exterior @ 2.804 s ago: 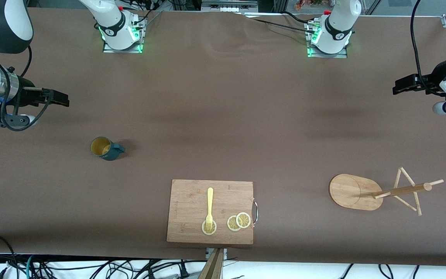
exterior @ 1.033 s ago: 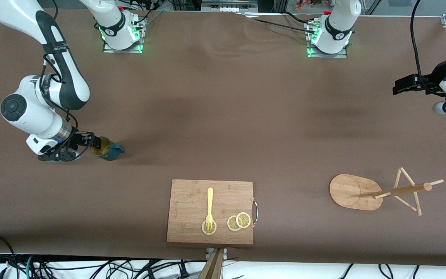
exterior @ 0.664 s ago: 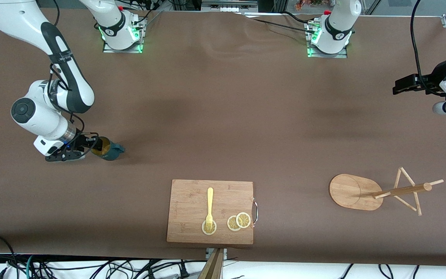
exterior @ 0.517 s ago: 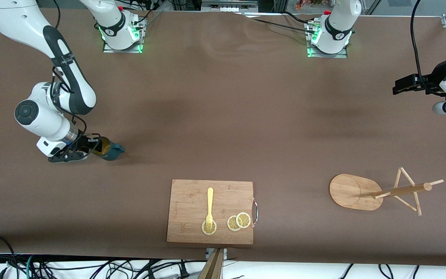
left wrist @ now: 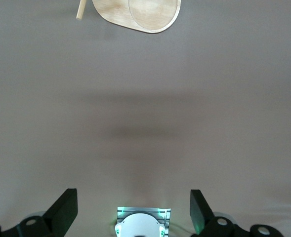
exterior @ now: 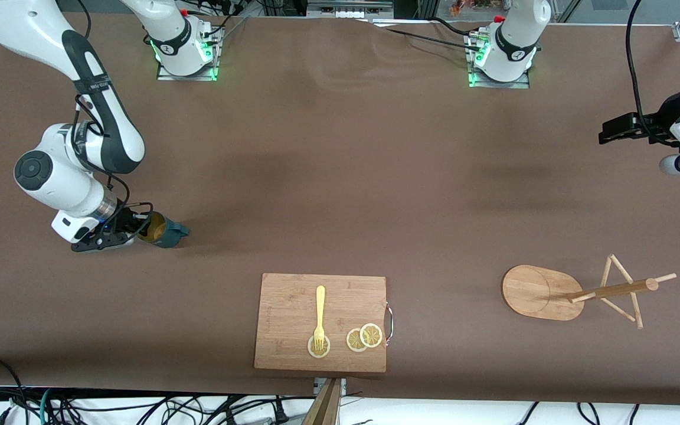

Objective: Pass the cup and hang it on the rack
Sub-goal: 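Carry the mug to mid-table with the right gripper while the left gripper approaches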

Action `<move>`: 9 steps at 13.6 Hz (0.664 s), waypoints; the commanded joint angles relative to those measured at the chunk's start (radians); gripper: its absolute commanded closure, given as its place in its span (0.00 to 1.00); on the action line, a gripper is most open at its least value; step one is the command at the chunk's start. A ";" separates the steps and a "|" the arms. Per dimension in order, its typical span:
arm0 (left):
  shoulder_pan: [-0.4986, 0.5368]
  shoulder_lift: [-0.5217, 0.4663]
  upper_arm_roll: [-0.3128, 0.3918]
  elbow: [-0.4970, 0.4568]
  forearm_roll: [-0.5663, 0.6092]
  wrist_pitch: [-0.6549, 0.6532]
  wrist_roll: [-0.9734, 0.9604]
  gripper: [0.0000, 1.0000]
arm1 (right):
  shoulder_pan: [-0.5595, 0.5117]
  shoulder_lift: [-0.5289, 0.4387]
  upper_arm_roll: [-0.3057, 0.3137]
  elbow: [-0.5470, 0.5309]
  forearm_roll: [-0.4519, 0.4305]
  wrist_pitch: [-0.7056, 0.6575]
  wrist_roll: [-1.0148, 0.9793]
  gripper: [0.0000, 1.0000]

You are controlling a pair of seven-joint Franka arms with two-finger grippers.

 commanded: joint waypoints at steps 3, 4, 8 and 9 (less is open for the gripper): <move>-0.004 0.010 -0.001 0.023 0.005 -0.006 -0.003 0.00 | 0.044 -0.022 0.130 0.208 0.017 -0.369 0.035 1.00; -0.004 0.010 -0.001 0.023 0.005 -0.006 -0.003 0.00 | 0.089 -0.018 0.132 0.229 0.019 -0.385 0.128 1.00; -0.004 0.012 -0.001 0.023 0.005 -0.006 -0.003 0.00 | 0.395 0.089 0.129 0.375 -0.002 -0.380 0.657 1.00; -0.004 0.010 -0.001 0.023 0.005 -0.006 -0.003 0.00 | 0.440 0.122 0.129 0.400 -0.024 -0.379 0.705 1.00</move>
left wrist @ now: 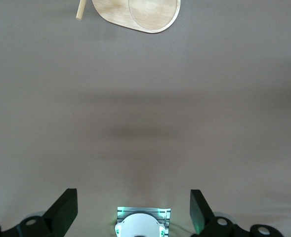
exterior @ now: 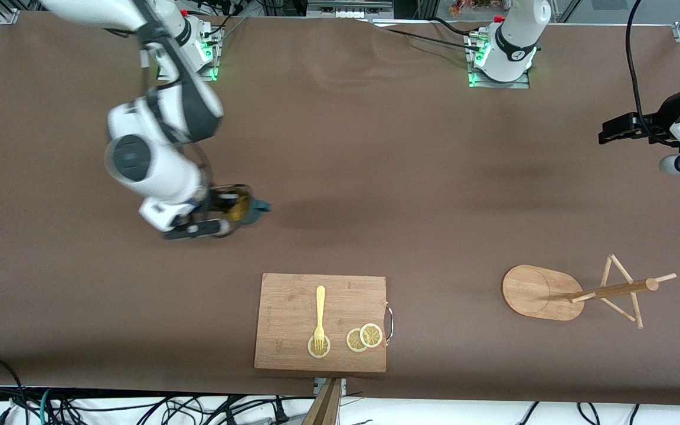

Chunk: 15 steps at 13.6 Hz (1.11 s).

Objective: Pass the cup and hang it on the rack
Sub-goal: 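Carry the mug to mid-table with the right gripper while the left gripper approaches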

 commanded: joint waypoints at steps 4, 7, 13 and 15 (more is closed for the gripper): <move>-0.003 0.012 0.000 0.025 0.005 -0.004 -0.003 0.00 | 0.247 0.204 -0.014 0.211 -0.110 0.031 0.148 1.00; 0.005 0.045 0.001 0.070 -0.005 -0.004 -0.002 0.00 | 0.330 0.283 -0.023 0.254 -0.110 0.137 0.205 1.00; 0.002 0.160 0.001 0.095 -0.047 -0.001 0.004 0.00 | 0.397 0.346 -0.074 0.256 -0.154 0.252 0.375 0.01; -0.006 0.189 0.000 0.097 -0.068 0.000 0.004 0.00 | 0.394 0.323 -0.072 0.257 -0.145 0.242 0.375 0.00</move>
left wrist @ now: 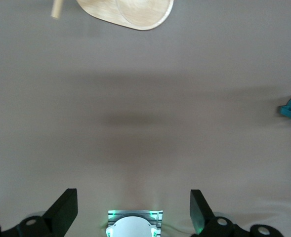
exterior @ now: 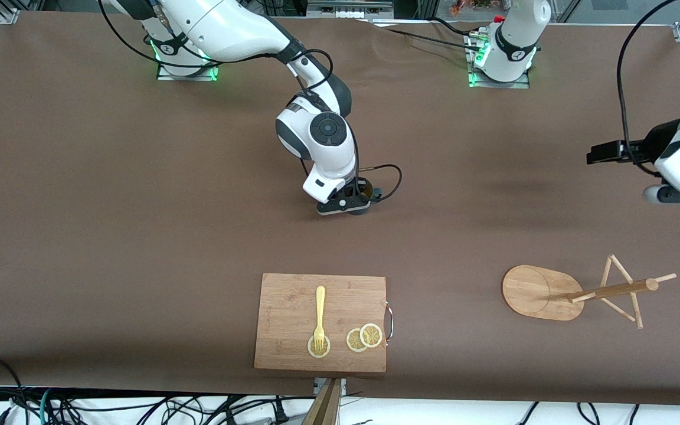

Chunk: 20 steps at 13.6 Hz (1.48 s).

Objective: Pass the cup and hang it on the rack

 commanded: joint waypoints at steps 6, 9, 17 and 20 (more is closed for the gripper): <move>-0.102 0.133 -0.007 0.055 -0.085 0.003 0.007 0.00 | -0.036 -0.264 -0.032 0.026 0.005 -0.280 0.020 0.00; -0.146 0.161 -0.005 0.045 -0.162 0.057 0.164 0.00 | -0.049 -0.372 -0.122 0.026 0.000 -0.442 0.005 0.00; -0.202 0.192 -0.042 -0.110 -0.300 0.292 0.710 0.00 | -0.049 -0.480 -0.450 0.018 0.008 -0.735 -0.533 0.00; -0.199 0.178 -0.053 -0.242 -0.404 0.461 0.938 0.00 | -0.058 -0.477 -0.564 0.015 0.035 -0.738 -0.717 0.00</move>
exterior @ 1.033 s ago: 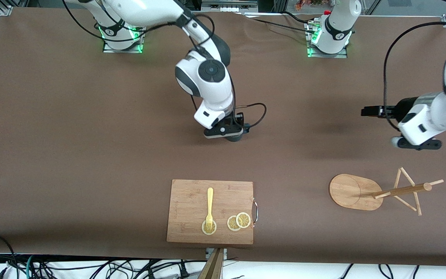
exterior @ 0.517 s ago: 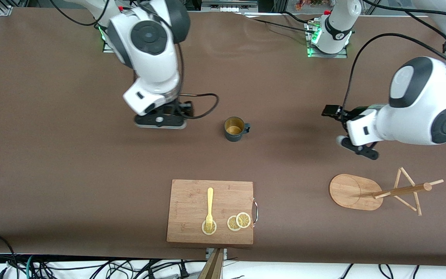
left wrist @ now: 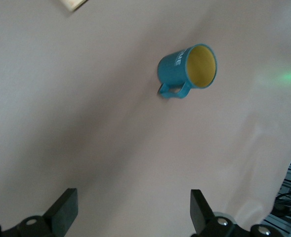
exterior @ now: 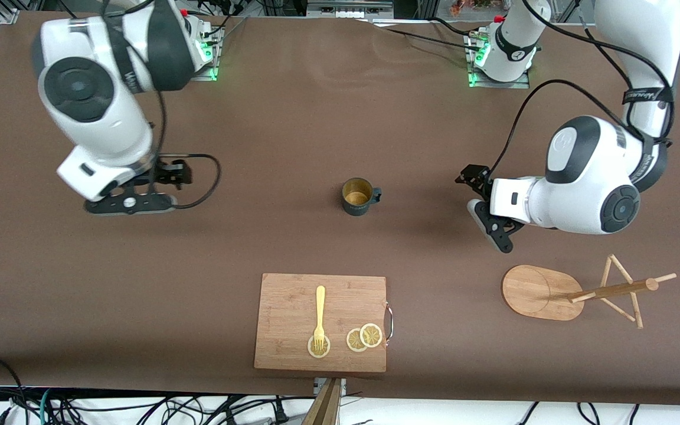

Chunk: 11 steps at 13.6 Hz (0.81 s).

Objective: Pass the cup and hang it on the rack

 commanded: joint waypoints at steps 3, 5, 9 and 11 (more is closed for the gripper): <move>0.022 -0.053 -0.010 -0.282 -0.268 0.292 0.420 0.00 | -0.152 -0.010 -0.080 -0.030 0.232 -0.007 -0.238 0.00; 0.023 -0.056 -0.010 -0.377 -0.440 0.375 0.619 0.00 | -0.238 0.016 -0.077 -0.030 0.369 -0.007 -0.350 0.00; 0.022 -0.056 -0.010 -0.489 -0.689 0.457 0.911 0.00 | -0.319 0.016 -0.021 -0.078 0.372 -0.007 -0.383 0.00; 0.020 -0.053 -0.010 -0.553 -0.860 0.473 1.138 0.00 | -0.490 -0.044 0.180 -0.179 0.310 0.005 -0.372 0.00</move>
